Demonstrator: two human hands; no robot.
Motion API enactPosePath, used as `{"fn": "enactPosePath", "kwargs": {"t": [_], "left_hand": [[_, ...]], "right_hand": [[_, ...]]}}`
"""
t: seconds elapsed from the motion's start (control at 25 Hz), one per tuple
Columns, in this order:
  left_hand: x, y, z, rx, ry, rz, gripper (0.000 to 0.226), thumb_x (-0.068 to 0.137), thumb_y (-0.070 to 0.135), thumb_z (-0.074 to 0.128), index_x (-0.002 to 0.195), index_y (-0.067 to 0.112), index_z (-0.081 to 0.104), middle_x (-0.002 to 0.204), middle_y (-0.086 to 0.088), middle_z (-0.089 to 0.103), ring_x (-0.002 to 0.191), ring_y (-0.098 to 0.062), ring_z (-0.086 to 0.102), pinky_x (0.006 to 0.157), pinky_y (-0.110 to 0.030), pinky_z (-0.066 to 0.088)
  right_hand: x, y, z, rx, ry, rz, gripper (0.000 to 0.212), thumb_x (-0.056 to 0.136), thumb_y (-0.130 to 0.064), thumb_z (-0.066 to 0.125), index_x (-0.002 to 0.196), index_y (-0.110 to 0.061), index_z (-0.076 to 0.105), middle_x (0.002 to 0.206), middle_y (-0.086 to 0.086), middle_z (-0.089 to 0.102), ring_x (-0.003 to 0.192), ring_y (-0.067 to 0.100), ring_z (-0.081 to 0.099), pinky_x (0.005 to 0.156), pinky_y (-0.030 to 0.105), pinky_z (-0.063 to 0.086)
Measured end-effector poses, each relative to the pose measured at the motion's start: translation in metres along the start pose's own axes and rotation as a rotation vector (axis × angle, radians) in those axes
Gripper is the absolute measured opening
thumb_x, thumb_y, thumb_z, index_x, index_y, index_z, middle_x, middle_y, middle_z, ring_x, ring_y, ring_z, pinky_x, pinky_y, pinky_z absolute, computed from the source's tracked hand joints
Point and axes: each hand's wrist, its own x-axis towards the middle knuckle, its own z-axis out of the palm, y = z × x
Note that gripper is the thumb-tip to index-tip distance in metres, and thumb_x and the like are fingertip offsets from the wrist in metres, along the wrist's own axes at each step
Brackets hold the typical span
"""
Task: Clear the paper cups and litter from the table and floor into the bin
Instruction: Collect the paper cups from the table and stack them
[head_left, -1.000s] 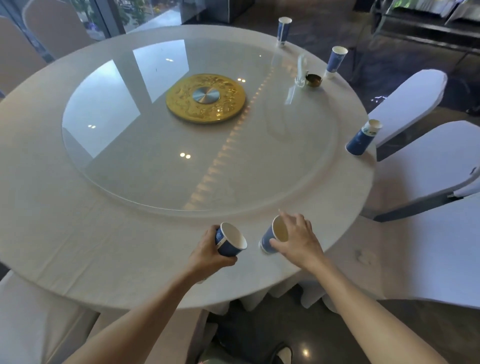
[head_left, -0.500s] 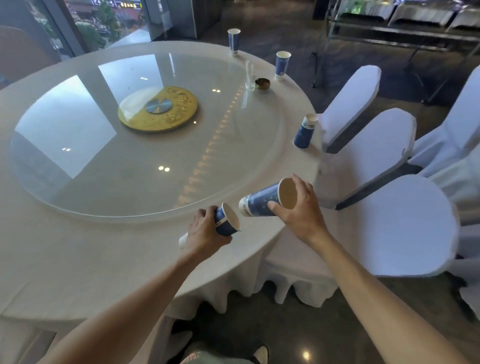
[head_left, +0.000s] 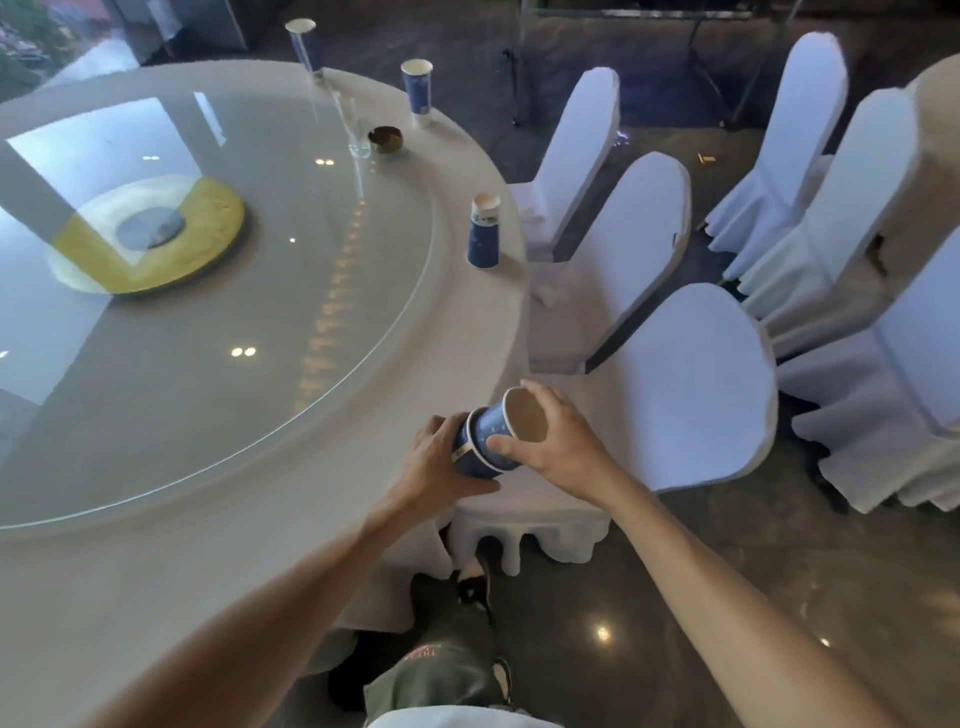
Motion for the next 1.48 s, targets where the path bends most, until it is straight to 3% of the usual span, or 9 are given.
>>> {"fn": "enactPosePath", "kwargs": {"t": [0.12, 0.28, 0.36, 0.48, 0.68, 0.84, 0.96, 1.32, 1.48], "left_hand": [[0.031, 0.016, 0.026, -0.045, -0.089, 0.054, 0.091, 0.064, 0.033, 0.097, 0.143, 0.026, 0.054, 0.121, 0.005, 0.051, 0.114, -0.019, 0.055, 0.095, -0.035, 0.052], [0.076, 0.026, 0.061, -0.097, -0.176, 0.104, 0.096, 0.064, 0.048, 0.093, 0.147, 0.032, 0.048, 0.132, 0.012, 0.056, 0.120, -0.010, 0.056, 0.101, -0.032, 0.052], [0.099, 0.032, 0.078, -0.123, -0.231, 0.095, 0.093, 0.067, 0.046, 0.092, 0.145, 0.030, 0.045, 0.134, 0.012, 0.060, 0.119, -0.006, 0.061, 0.098, -0.027, 0.055], [0.122, 0.040, 0.096, -0.149, -0.273, 0.087, 0.085, 0.072, 0.041, 0.091, 0.140, 0.029, 0.042, 0.132, 0.012, 0.063, 0.114, -0.007, 0.066, 0.092, -0.017, 0.056], [0.163, 0.038, 0.115, -0.190, -0.311, 0.007, 0.078, 0.071, 0.048, 0.088, 0.135, 0.041, 0.043, 0.134, 0.014, 0.060, 0.116, -0.007, 0.064, 0.098, -0.035, 0.060], [0.183, 0.028, 0.126, -0.130, -0.271, -0.133, 0.085, 0.075, 0.038, 0.090, 0.144, 0.029, 0.041, 0.144, 0.002, 0.056, 0.127, -0.018, 0.060, 0.104, -0.034, 0.053], [0.189, 0.021, 0.131, -0.104, -0.207, -0.274, 0.088, 0.076, 0.031, 0.092, 0.147, 0.021, 0.042, 0.146, -0.004, 0.053, 0.131, -0.024, 0.057, 0.101, -0.035, 0.049], [0.158, 0.046, 0.169, -0.184, 0.061, -0.544, 0.088, 0.076, 0.033, 0.091, 0.149, 0.026, 0.040, 0.144, -0.003, 0.052, 0.129, -0.021, 0.055, 0.107, -0.041, 0.050], [0.156, 0.027, 0.194, -0.210, 0.075, -0.601, 0.089, 0.075, 0.036, 0.089, 0.148, 0.029, 0.040, 0.143, 0.000, 0.053, 0.130, -0.019, 0.055, 0.107, -0.040, 0.050]], "right_hand": [[0.015, 0.023, -0.010, -0.018, -0.030, 0.075, 0.095, 0.078, -0.063, 0.074, 0.156, -0.030, 0.031, 0.157, -0.005, 0.035, 0.140, 0.015, 0.041, 0.111, 0.043, 0.045], [0.040, 0.057, -0.025, 0.049, -0.073, 0.191, 0.086, 0.085, -0.060, 0.067, 0.158, -0.032, 0.030, 0.159, -0.006, 0.032, 0.144, 0.016, 0.038, 0.113, 0.038, 0.040], [0.056, 0.076, -0.035, 0.075, -0.072, 0.284, 0.083, 0.088, -0.058, 0.066, 0.158, -0.031, 0.030, 0.161, -0.004, 0.031, 0.145, 0.017, 0.037, 0.112, 0.035, 0.038], [0.077, 0.098, -0.044, 0.038, -0.078, 0.365, 0.087, 0.087, -0.064, 0.063, 0.160, -0.031, 0.028, 0.165, -0.003, 0.029, 0.149, 0.019, 0.034, 0.117, 0.042, 0.038], [0.118, 0.116, -0.066, -0.020, -0.137, 0.369, 0.089, 0.087, -0.068, 0.063, 0.160, -0.032, 0.027, 0.167, -0.004, 0.027, 0.149, 0.022, 0.035, 0.114, 0.041, 0.039], [0.148, 0.138, -0.095, -0.107, -0.126, 0.368, 0.087, 0.089, -0.071, 0.057, 0.160, -0.039, 0.021, 0.168, -0.002, 0.022, 0.149, 0.027, 0.036, 0.114, 0.053, 0.043], [0.174, 0.159, -0.121, -0.195, -0.123, 0.326, 0.084, 0.093, -0.058, 0.061, 0.161, -0.036, 0.017, 0.166, 0.002, 0.023, 0.149, 0.027, 0.034, 0.113, 0.050, 0.043], [0.227, 0.215, -0.134, -0.397, -0.333, 0.123, 0.083, 0.094, -0.038, 0.064, 0.162, -0.032, 0.016, 0.166, 0.003, 0.022, 0.149, 0.027, 0.028, 0.111, 0.045, 0.041], [0.258, 0.257, -0.108, -0.512, -0.454, 0.111, 0.081, 0.096, -0.032, 0.064, 0.162, -0.038, 0.018, 0.172, 0.009, 0.007, 0.156, 0.037, 0.014, 0.117, 0.051, 0.034]]}}
